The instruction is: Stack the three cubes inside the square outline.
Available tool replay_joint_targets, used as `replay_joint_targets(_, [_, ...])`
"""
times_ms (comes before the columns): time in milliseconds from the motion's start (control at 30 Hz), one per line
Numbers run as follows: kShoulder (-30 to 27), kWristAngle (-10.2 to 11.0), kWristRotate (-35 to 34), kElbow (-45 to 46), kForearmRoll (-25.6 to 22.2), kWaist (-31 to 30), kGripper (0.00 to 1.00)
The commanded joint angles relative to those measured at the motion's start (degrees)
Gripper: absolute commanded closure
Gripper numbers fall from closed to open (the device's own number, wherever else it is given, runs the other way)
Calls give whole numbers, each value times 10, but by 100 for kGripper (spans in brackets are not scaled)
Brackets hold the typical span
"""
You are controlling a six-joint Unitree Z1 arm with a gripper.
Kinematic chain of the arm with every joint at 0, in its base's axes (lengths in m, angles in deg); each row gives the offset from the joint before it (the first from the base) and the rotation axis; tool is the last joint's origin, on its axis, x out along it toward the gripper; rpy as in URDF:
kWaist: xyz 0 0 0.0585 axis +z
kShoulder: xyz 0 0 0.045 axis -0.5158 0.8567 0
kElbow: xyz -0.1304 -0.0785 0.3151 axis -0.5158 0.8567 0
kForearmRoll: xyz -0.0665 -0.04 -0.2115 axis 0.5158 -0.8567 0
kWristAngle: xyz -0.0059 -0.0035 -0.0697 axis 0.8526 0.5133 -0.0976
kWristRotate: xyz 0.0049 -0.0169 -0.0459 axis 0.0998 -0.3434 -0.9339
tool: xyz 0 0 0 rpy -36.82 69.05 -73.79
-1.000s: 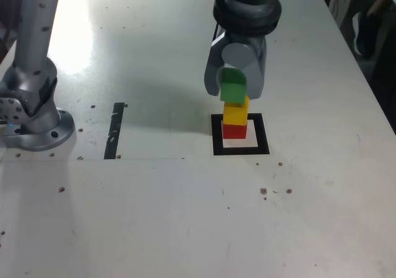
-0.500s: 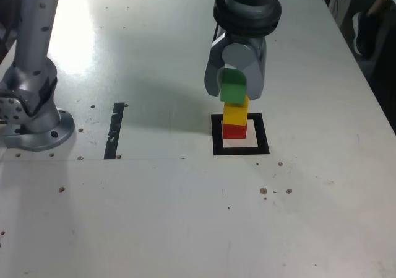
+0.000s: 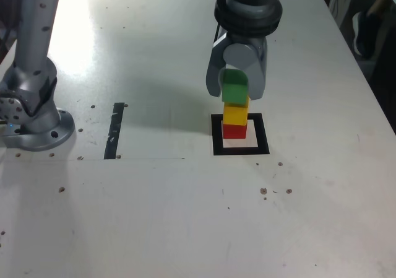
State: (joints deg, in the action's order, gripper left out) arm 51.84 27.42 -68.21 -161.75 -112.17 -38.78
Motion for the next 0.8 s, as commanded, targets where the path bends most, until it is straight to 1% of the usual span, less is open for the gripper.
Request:
replay_joint_targets(0, [4, -5, 3, 2, 3, 3, 36])
replay_joint_targets(67, [6, -10, 6, 6, 9, 4, 25])
replay_joint_targets(133, [6, -13, 8, 9, 15, 4, 17])
replay_joint_targets(233, [6, -16, 8, 14, 20, 4, 10])
replay_joint_targets(333, [2, -14, 4, 18, 19, 5, 4])
replay_joint_targets(433, [-9, -7, -3, 23, 16, 6, 1])
replay_joint_targets(567, [-35, 0, -11, 28, 11, 6, 1])
replay_joint_targets(667, [-64, 2, -14, 30, 6, 3, 1])
replay_joint_targets(767, [-108, 6, -16, 32, -5, -5, 1])
